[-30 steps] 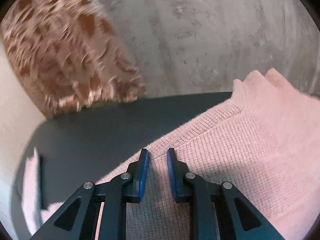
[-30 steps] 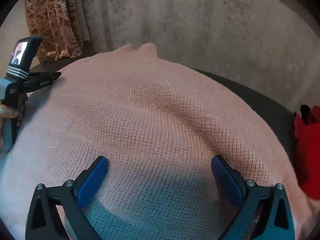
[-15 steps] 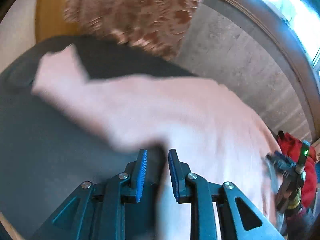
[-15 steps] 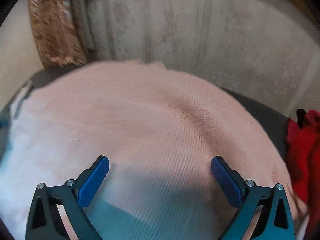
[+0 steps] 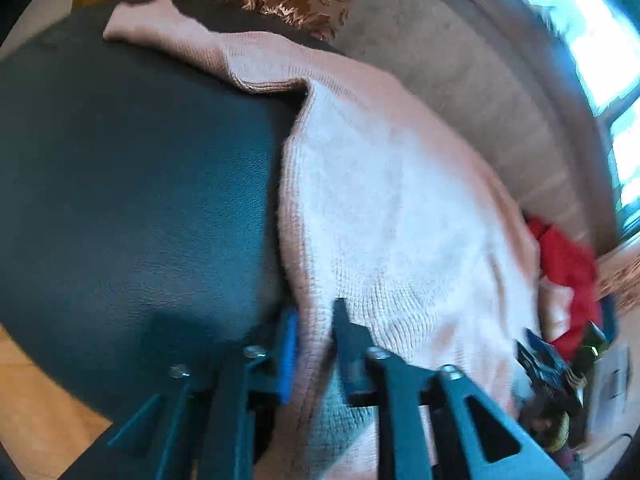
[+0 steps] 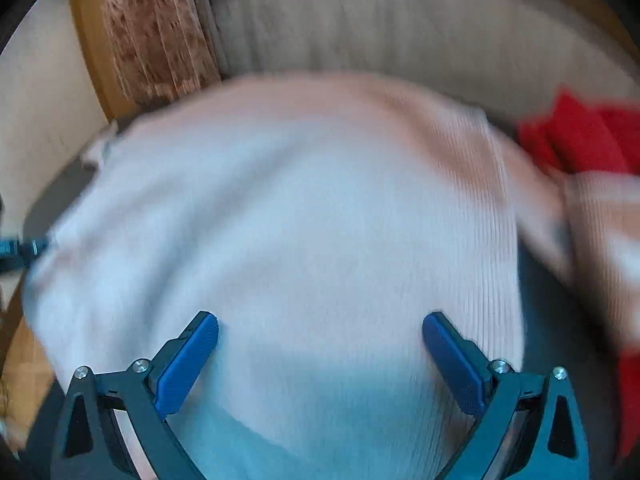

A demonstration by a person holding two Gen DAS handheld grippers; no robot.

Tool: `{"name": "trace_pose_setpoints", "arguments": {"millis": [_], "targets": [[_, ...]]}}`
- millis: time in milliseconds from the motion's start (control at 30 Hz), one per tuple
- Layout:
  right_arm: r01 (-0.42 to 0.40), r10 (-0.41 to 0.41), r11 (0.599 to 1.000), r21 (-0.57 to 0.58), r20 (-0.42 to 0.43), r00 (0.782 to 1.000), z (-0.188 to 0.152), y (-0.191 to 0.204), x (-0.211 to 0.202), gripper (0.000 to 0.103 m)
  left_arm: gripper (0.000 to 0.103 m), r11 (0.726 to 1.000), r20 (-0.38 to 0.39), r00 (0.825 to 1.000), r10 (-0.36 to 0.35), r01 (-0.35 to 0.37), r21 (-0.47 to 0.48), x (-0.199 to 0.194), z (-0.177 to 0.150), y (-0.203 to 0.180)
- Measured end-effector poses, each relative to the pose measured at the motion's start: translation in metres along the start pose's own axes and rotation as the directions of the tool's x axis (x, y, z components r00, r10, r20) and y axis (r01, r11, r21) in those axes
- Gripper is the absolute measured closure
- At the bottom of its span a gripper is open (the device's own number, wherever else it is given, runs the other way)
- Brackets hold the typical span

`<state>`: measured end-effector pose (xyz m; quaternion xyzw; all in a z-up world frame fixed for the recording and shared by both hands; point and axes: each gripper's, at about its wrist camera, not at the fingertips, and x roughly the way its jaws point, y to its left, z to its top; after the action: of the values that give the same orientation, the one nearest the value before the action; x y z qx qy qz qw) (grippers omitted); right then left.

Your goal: Fold clothes

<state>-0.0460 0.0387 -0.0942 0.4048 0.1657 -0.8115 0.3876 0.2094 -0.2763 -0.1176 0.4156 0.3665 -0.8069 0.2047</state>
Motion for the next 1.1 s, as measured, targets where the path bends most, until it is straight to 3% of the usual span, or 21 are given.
{"name": "trace_pose_setpoints", "arguments": {"millis": [100,233,300,367,400,500,567,700,767,900,967,1033,1100], "targets": [[-0.005,0.005,1.0,-0.016,0.03,1.0,-0.034,0.005,-0.025,0.0,0.096,0.992,0.004,0.993,0.114,-0.114,0.058,-0.011,-0.01,0.002],[-0.005,0.007,0.999,-0.036,0.061,0.998,-0.064,0.005,-0.04,0.0,0.091,0.987,-0.004,0.987,0.163,-0.163,-0.013,-0.026,-0.018,0.017],[0.002,0.0,1.0,-0.026,0.071,0.997,-0.069,0.005,-0.04,0.0,0.087,0.972,0.046,0.971,0.236,-0.236,-0.007,-0.039,-0.023,0.009],[0.008,-0.006,1.0,-0.021,0.071,0.997,-0.069,0.006,-0.038,0.0,0.088,0.951,0.13,0.944,0.304,-0.308,0.011,-0.054,-0.026,-0.004],[0.01,-0.008,1.0,-0.019,0.07,0.997,-0.069,0.006,-0.037,0.0,0.088,0.954,0.16,0.942,0.294,-0.299,0.01,-0.06,-0.028,-0.01],[0.003,-0.002,1.0,-0.007,0.076,0.997,-0.067,0.002,-0.034,0.0,0.082,0.984,0.215,0.962,0.17,-0.178,0.02,-0.062,-0.029,-0.037],[-0.003,0.003,1.0,0.002,0.088,0.996,-0.067,0.002,-0.033,0.0,0.082,0.985,0.221,0.968,0.12,-0.144,0.099,-0.045,-0.031,-0.069],[-0.017,0.017,1.0,-0.003,0.097,0.995,-0.066,0.004,-0.042,0.0,0.082,0.971,0.136,0.99,0.035,-0.066,0.229,-0.001,-0.041,-0.123],[-0.011,0.009,1.0,0.017,0.102,0.995,-0.065,-0.001,-0.051,0.0,0.082,0.958,0.103,0.994,0.028,-0.056,0.282,0.019,-0.045,-0.142],[0.035,-0.066,0.983,0.18,0.169,0.983,-0.058,-0.045,-0.074,0.0,0.082,0.929,0.007,1.0,0.023,-0.024,0.37,0.06,-0.043,-0.166],[0.06,-0.125,0.948,0.313,0.193,0.973,-0.055,-0.084,-0.085,0.0,0.081,0.904,0.027,0.999,0.035,-0.043,0.425,0.066,-0.051,-0.172],[0.069,-0.184,0.887,0.457,0.211,0.96,-0.052,-0.126,-0.094,0.0,0.08,0.871,0.055,0.997,0.045,-0.066,0.486,0.067,-0.057,-0.176],[0.039,-0.214,0.81,0.586,0.232,0.949,-0.058,-0.163,-0.096,0.0,0.08,0.871,0.046,0.998,0.036,-0.054,0.488,0.066,-0.059,-0.174]]}}
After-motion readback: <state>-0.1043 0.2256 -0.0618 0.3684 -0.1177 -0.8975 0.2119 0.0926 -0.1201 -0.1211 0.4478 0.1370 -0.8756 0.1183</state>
